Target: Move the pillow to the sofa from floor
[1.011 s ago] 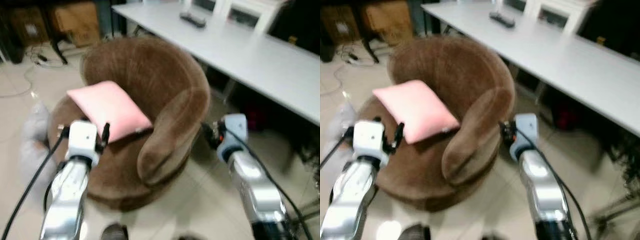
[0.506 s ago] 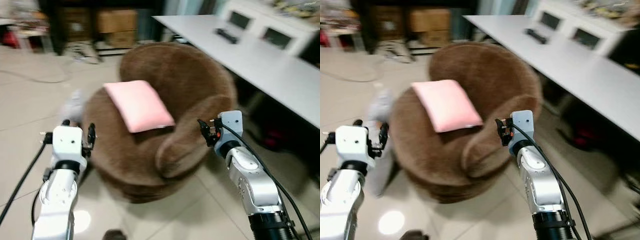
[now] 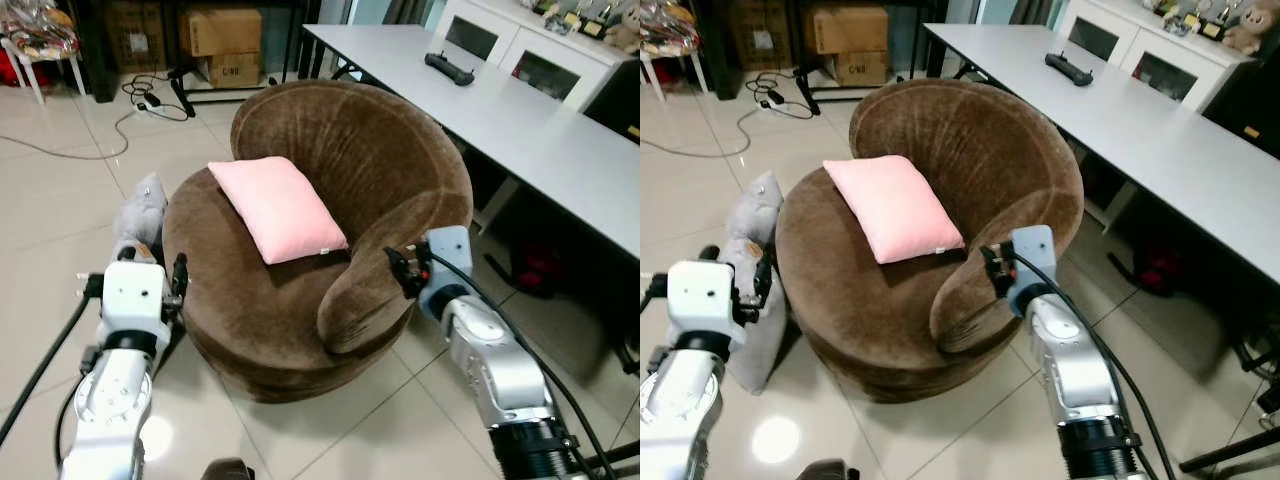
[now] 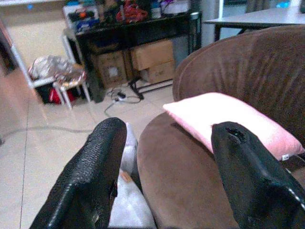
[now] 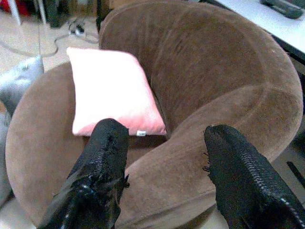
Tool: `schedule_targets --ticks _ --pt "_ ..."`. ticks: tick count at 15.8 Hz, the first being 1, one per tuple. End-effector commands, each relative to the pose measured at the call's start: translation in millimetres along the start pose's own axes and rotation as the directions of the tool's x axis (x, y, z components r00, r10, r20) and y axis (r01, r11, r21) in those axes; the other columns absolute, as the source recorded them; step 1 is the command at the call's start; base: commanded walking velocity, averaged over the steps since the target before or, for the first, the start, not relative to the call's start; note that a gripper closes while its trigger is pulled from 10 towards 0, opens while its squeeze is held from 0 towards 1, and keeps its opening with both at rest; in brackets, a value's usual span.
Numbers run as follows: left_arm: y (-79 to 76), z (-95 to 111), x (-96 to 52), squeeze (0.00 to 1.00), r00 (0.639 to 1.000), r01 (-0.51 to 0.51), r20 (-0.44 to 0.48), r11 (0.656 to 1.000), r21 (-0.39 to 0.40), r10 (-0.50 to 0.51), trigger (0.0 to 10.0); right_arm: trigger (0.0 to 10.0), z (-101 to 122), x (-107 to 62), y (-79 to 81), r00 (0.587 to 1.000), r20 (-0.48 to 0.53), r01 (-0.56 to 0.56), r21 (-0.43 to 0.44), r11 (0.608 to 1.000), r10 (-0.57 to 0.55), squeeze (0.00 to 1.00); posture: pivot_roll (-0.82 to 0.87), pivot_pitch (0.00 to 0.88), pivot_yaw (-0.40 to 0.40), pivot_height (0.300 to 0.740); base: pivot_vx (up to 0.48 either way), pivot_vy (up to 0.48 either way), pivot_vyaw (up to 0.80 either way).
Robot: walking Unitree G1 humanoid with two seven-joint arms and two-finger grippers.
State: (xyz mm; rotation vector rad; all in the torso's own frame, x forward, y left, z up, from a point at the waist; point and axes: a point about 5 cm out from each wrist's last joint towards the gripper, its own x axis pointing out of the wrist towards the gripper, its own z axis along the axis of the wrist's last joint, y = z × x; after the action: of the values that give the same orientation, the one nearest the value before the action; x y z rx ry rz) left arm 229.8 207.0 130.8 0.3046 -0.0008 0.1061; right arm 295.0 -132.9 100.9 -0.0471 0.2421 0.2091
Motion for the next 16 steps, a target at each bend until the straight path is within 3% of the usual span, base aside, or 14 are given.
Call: schedule_targets --ticks 1,3,5,7,16 --pt "-8.6 3 3.7 0.00 0.999 0.049 0.009 0.999 -0.012 -0.049 10.0 10.0 -4 -4.0 -9.9 0.998 -0.004 0.058 0.008 0.998 -0.058 0.00 0.14 0.000 -0.083 0.740 0.000 0.266 0.00" --pt "-8.7 1 11.5 0.00 0.997 0.078 0.003 0.997 -0.029 -0.078 10.0 10.0 -8 -14.6 -11.2 0.995 0.003 0.101 0.021 0.995 -0.101 0.00 0.10 0.000 -0.014 0.740 0.000 0.324 0.00" --pt "-10.2 1 14.5 0.00 0.996 0.093 0.004 0.995 -0.031 -0.093 10.0 10.0 -11 -20.1 -14.3 0.993 0.001 0.119 0.020 0.993 -0.120 0.00 0.09 0.000 -0.001 0.740 0.000 0.369 0.00" --pt "-12.4 2 17.9 0.00 0.995 0.102 0.008 0.994 -0.029 -0.102 10.0 10.0 -12 -21.3 -18.6 0.991 -0.006 0.132 0.012 0.991 -0.132 0.00 0.09 0.000 -0.006 0.740 0.000 0.373 0.00" --pt "-11.4 -3 13.9 0.00 0.996 0.083 -0.007 0.996 -0.040 -0.084 10.0 10.0 -9 -18.7 -10.7 0.997 0.003 0.075 0.000 0.997 -0.075 0.00 0.11 0.000 -0.031 0.740 0.000 0.397 0.00"
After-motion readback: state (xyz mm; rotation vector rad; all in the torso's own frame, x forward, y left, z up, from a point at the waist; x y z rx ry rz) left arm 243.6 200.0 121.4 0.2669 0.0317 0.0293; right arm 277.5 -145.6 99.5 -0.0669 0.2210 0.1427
